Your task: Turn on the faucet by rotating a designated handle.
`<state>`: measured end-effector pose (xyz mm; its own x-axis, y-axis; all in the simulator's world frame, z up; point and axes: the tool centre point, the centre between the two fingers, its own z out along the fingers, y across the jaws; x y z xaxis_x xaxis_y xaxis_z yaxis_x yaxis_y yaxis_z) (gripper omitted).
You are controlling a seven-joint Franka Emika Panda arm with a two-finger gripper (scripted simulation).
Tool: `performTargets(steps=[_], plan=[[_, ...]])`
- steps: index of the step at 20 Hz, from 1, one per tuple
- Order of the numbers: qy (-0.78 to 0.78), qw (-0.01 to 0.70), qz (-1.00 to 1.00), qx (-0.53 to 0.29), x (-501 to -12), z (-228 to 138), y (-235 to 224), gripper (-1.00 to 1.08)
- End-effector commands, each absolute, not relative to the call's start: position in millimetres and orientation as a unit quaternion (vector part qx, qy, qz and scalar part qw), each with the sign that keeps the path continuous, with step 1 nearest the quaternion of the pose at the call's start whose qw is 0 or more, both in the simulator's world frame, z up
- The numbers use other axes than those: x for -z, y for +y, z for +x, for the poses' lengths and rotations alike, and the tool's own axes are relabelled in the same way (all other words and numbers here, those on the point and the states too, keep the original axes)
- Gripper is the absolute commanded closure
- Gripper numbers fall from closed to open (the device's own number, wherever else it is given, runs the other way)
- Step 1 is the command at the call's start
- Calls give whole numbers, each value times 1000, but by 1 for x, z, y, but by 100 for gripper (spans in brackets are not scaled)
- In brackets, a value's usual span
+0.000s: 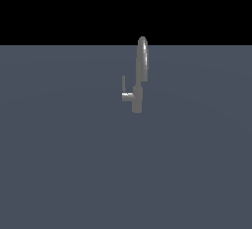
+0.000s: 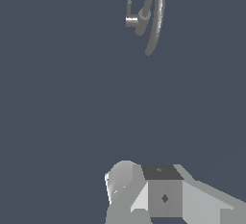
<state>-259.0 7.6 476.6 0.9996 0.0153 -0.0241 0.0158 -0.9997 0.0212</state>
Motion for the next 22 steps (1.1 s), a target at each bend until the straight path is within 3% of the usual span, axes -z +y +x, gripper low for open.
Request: performTargets(steps=[1,22], plan=[[8,11,1000,12,-477,-259,8,108],[-30,13,999,-24,-499,-252,14,108]])
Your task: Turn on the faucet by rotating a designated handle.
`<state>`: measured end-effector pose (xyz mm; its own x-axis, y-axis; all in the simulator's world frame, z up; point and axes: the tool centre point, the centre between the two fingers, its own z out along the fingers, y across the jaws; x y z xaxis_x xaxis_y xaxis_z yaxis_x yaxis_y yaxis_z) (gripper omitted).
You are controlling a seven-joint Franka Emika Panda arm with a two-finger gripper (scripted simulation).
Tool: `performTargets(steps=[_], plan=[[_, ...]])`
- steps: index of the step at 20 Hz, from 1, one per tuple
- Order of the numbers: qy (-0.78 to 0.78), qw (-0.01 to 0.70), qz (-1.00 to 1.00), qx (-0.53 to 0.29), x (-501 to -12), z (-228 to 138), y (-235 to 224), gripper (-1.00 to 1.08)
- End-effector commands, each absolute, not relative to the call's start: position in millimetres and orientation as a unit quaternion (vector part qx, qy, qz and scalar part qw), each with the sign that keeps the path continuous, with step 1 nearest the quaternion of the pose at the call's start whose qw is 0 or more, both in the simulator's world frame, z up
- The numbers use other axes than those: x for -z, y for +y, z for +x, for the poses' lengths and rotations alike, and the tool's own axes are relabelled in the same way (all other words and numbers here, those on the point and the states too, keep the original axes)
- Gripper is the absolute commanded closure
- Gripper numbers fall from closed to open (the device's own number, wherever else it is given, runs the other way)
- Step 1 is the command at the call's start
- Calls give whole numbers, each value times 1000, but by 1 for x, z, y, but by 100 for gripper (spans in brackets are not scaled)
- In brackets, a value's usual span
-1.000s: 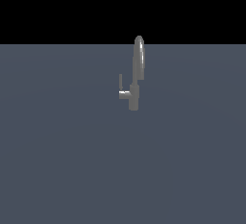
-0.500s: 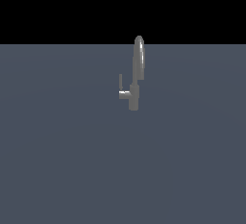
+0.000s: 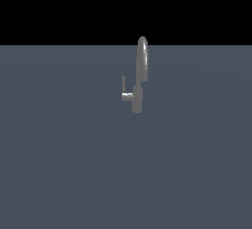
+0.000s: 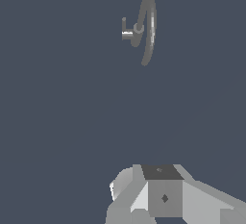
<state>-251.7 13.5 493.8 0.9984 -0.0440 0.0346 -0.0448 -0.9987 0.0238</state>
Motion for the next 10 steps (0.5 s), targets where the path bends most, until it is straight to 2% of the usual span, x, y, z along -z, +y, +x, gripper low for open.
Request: performTargets(steps=[1,10], plan=[[-36,14,999,-30,-502,-251,15,108],[-118,24,987,-105,-551,-250,31,108]])
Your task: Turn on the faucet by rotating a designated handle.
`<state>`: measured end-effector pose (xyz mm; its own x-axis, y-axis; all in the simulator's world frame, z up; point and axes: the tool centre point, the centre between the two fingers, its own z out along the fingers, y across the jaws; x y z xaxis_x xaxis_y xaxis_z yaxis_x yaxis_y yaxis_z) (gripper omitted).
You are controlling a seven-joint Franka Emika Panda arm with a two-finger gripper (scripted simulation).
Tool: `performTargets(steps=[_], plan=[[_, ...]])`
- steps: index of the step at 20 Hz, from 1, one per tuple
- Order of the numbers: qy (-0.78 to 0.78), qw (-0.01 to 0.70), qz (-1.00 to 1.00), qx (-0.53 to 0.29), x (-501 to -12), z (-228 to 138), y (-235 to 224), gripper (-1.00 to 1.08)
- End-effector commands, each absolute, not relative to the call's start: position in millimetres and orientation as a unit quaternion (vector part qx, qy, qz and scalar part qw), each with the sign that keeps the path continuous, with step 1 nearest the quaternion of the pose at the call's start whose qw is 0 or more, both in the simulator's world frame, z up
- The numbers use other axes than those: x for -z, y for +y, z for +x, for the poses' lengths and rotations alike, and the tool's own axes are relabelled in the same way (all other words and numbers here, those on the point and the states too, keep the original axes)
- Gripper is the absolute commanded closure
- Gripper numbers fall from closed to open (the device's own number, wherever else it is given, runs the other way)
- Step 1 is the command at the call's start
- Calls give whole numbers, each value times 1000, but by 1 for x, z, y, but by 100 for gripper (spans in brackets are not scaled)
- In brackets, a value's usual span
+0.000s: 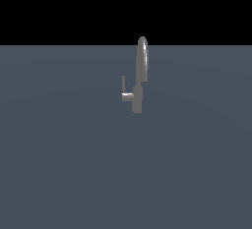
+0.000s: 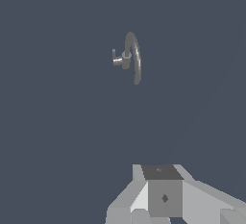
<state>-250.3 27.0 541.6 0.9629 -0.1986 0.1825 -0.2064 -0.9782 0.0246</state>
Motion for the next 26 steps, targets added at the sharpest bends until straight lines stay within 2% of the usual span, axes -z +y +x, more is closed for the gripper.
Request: performTargets(steps=[1,14,26], plan=[[-130,26,984,-116,-558,-250,34,108],[-269,60,930,-245,-623,-238,94,108],[-365,104,865,-328,-626,-189,163,108]])
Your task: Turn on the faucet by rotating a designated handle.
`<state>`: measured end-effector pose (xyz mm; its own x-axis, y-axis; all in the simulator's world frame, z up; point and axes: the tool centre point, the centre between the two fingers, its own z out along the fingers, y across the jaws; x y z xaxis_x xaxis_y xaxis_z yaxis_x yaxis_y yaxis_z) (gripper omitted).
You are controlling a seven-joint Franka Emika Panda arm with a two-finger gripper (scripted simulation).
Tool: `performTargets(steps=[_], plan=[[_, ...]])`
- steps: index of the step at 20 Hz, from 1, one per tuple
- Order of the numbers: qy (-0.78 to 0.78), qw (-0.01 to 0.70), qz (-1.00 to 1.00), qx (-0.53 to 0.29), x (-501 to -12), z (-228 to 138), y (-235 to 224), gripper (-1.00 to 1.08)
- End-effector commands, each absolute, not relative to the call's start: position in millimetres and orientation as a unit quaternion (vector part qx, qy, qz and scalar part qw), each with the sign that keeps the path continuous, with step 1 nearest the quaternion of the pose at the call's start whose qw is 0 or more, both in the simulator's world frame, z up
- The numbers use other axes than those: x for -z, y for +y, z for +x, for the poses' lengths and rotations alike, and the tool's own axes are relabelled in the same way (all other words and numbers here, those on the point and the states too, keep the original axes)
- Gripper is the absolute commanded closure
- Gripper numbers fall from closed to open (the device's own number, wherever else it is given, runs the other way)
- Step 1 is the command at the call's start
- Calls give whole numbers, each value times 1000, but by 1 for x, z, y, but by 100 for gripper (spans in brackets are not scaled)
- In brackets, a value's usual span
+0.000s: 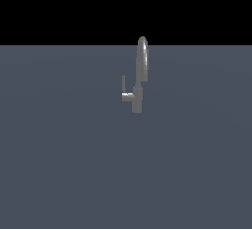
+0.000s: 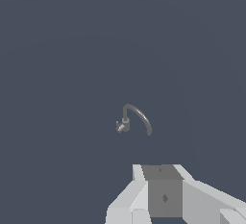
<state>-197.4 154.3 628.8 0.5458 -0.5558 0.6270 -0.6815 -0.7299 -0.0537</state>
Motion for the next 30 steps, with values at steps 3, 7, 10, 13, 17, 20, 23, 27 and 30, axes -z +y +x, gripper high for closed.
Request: performTargets(steps=[3,7,10,13,17,20,23,27,30], plan=[[-385,116,849,-342,-617,-170,177,108],[-411,133,828,-357,-597,-140,193,108],[-429,146,813,-364,-578,-114,201,108],[-447,160,799,-369,-555,-87,205,108],[-471,177,780,-371,-517,-50,204,108],[-490,190,767,-369,-485,-22,197,108],[-509,203,753,-364,-448,6,186,108],[-535,220,735,-353,-395,40,163,108],[-557,232,721,-341,-352,62,139,108]])
